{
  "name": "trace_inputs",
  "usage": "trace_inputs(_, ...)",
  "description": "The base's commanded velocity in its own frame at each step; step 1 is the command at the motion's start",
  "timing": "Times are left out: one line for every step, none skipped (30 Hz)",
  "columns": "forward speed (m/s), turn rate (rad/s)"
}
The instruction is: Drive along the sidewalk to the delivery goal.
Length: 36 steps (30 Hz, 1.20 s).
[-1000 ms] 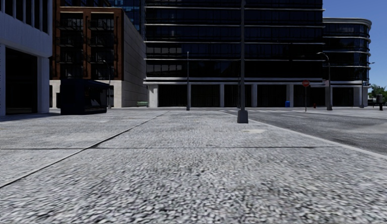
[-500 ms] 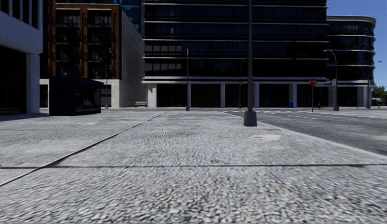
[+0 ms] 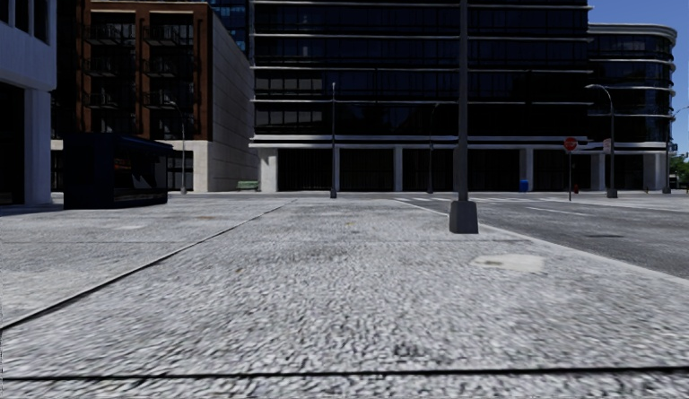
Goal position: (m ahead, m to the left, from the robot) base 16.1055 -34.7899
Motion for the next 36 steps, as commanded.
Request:
trace_inputs(1.96, 0.10)
trace_inputs(1.96, 0.19)
trace_inputs(1.96, 0.24)
trace_inputs(1.96, 0.27)
trace_inputs(1.96, 0.27)
trace_inputs(1.96, 0.27)
trace_inputs(1.96, 0.27)
trace_inputs(1.96, 0.27)
trace_inputs(1.96, 0.27)
trace_inputs(1.96, 0.27)
trace_inputs(1.96, 0.27)
trace_inputs(1.96, 0.27)
trace_inputs(1.96, 0.27)
trace_inputs(1.96, 0.27)
trace_inputs(1.96, 0.27)
trace_inputs(1.96, 0.27)
trace_inputs(1.96, 0.27)
trace_inputs(1.96, 0.27)
trace_inputs(1.96, 0.27)
trace_inputs(1.96, 0.27)
trace_inputs(1.96, 0.27)
trace_inputs(1.96, 0.27)
trace_inputs(1.96, 0.27)
trace_inputs(1.96, 0.27)
trace_inputs(1.96, 0.27)
trace_inputs(1.96, 0.27)
trace_inputs(1.96, 0.27)
trace_inputs(1.96, 0.27)
trace_inputs(1.96, 0.27)
trace_inputs(1.96, 0.27)
trace_inputs(1.96, 0.27)
trace_inputs(1.96, 0.27)
trace_inputs(1.96, 0.27)
trace_inputs(1.96, 0.27)
trace_inputs(1.96, 0.27)
trace_inputs(1.96, 0.27)
